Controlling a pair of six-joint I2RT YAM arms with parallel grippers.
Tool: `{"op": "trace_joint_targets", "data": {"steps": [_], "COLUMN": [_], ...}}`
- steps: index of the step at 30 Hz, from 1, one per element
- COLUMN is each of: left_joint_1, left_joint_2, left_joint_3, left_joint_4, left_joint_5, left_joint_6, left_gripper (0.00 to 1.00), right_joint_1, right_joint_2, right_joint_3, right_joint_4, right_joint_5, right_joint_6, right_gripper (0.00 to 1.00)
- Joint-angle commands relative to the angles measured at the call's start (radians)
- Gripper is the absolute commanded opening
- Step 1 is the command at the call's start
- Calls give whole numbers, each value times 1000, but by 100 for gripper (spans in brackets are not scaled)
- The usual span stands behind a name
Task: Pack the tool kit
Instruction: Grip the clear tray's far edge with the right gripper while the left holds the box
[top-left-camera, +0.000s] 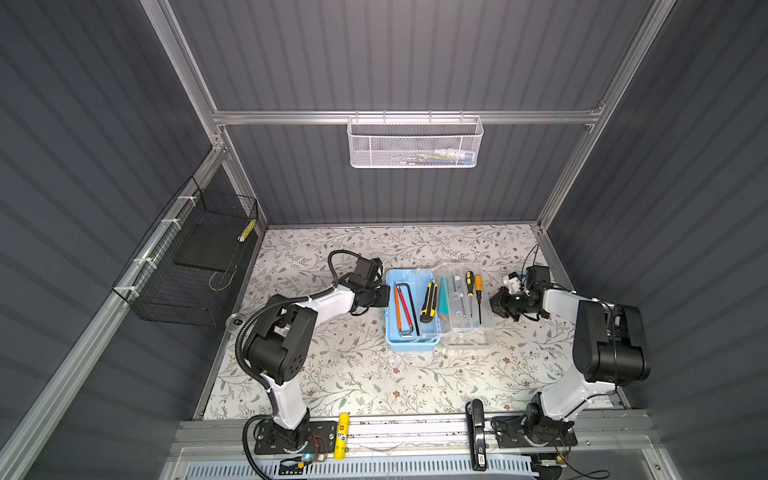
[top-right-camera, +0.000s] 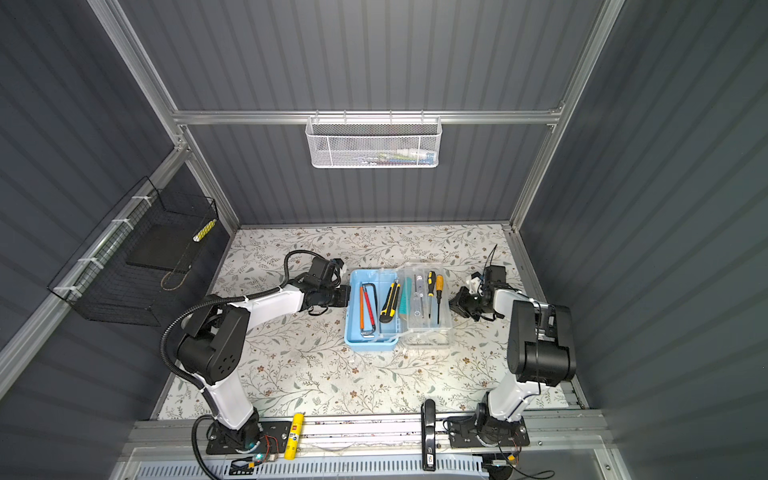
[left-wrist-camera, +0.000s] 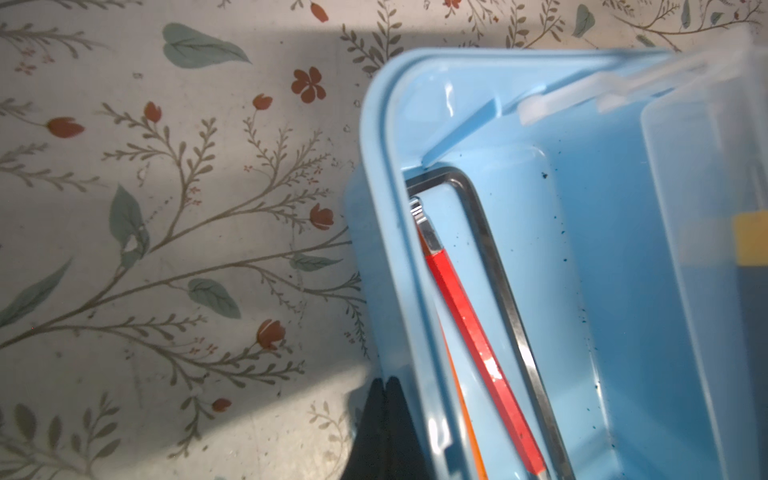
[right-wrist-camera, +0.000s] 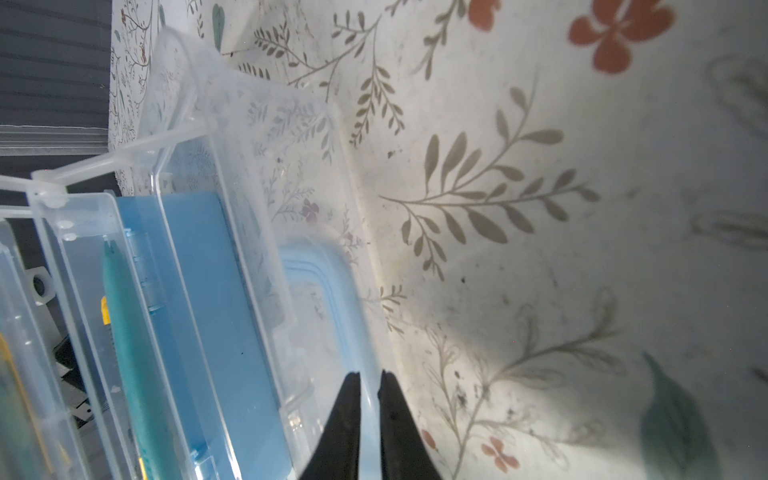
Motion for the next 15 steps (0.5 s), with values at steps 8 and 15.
{"op": "trace_joint_targets", "data": {"steps": [8,15], "left_joint_1": [-15,-14], "left_joint_2": [-11,-19], "left_joint_3": [-50,-58], "left_joint_4": [52,56], "left_joint_5": [62,53], "left_joint_6": [-2,-1], "left_gripper": [0,0], "right_joint_1": [24,24], "right_joint_2": [-58,-106], "right_joint_3": [-16,-13], "right_joint_4": [3,-15], "right_joint_5": [-122,-131], "right_joint_6": [-5,2], "right_gripper": [14,14]}}
